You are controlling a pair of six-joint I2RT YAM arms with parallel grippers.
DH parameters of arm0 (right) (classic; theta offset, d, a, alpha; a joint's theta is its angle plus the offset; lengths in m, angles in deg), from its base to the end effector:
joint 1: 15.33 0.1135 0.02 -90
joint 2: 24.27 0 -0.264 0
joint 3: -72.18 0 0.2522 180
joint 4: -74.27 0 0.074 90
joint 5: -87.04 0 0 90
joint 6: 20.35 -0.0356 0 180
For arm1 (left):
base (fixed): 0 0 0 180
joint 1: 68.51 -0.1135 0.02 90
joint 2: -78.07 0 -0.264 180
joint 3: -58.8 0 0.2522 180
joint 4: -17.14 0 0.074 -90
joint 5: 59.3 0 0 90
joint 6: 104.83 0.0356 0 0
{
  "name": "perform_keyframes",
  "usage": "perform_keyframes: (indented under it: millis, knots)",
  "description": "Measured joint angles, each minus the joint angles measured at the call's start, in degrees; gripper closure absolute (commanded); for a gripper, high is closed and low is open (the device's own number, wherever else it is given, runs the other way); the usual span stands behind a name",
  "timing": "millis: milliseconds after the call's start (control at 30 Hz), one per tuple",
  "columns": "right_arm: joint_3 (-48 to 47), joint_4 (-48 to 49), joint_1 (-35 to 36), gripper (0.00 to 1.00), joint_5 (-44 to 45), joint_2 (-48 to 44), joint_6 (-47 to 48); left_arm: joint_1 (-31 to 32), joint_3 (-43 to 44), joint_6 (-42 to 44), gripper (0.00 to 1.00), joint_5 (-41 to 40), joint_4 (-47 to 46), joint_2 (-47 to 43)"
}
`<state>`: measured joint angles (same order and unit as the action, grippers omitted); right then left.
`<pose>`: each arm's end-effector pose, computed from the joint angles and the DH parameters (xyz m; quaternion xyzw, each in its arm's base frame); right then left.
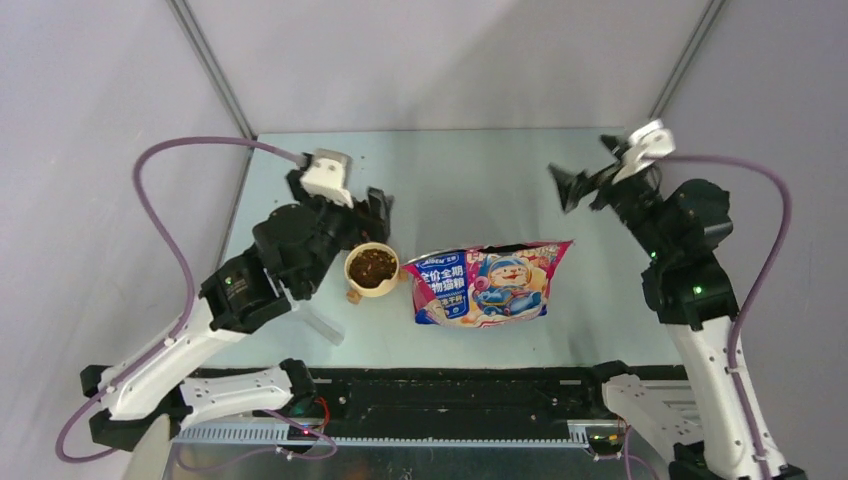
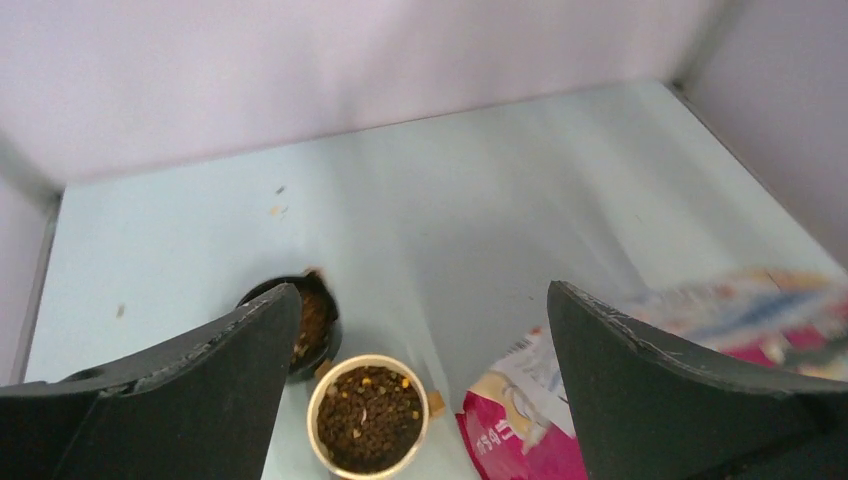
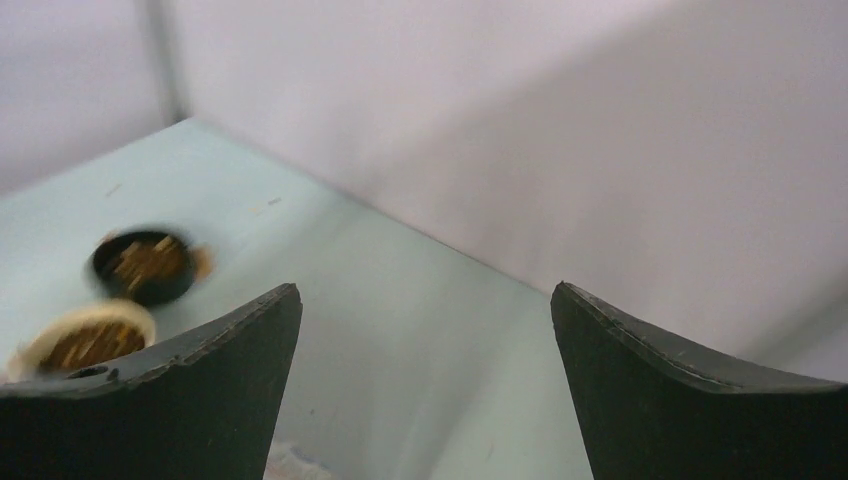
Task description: Serve the pet food
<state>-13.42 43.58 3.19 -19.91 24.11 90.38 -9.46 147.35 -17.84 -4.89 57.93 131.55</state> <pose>0.1416 0.0584 0.4757 -0.3247 0.5832 0.0839 0.7398 0.1061 -0.1366 0.4603 0.1507 0.7196 -0.1351 0.6642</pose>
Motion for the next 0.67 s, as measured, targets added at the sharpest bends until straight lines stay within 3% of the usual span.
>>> perform_keyframes:
  millis: [133,300,400,667]
  knots:
    - [-0.24,1.92,-14.73,0.01,5.68,2.75,-20.65,-8.87,0.17,-10.49,0.01,-6.56,4.22,-0.7]
    - [0.79,-4.42,-31.5,0.01,7.91,6.6,-41.7,-24.44,-8.13,-22.97,0.01,-10.14,10.69,-6.86]
    - [4.94,-8.48,-35.06,0.01,12.2,5.84,-48.26,-28.94,-12.76,-31.54,0.01,-15.39,17.29,-10.88]
    - [17.38,-11.98,-35.5,0.0,18.4,-4.02,-51.15,-29.9,-19.28,-49.64,0.01,-22.58,34.36,-15.45]
